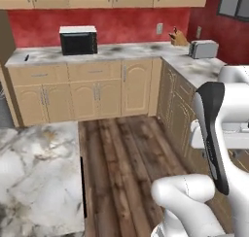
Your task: Retrieve the butter from the fridge and place it on a plate on the dining table. Then retrieve the butter knife by the fridge and place it near the plate.
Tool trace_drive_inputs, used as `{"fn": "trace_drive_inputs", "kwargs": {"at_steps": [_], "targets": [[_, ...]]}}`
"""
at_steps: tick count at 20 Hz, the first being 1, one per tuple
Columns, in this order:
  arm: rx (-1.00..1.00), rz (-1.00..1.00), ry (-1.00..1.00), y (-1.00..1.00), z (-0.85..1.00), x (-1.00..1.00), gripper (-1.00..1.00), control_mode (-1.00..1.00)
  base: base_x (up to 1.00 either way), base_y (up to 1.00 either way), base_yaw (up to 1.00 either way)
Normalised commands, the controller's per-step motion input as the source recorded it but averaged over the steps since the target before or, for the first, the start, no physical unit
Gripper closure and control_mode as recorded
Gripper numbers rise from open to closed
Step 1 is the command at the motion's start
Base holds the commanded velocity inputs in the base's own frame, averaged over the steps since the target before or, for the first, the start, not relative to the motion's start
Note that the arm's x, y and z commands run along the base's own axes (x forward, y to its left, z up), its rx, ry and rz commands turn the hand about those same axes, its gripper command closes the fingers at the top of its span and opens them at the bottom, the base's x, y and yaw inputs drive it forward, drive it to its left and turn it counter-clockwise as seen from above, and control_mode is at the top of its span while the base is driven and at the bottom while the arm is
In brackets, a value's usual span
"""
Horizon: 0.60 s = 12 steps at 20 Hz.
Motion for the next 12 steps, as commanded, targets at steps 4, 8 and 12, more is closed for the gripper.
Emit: {"fn": "trace_drive_inputs", "kwargs": {"at_steps": [4, 8, 12], "targets": [[0.0, 0.0, 0.0, 0.0, 0.0, 0.0, -1.0, 1.0, 1.0, 0.0, 0.0], [0.0, 0.0, 0.0, 0.0, 0.0, 0.0, -1.0, 1.0, 1.0, 0.0, 0.0], [0.0, 0.0, 0.0, 0.0, 0.0, 0.0, -1.0, 1.0, 1.0, 0.0, 0.0]]}}
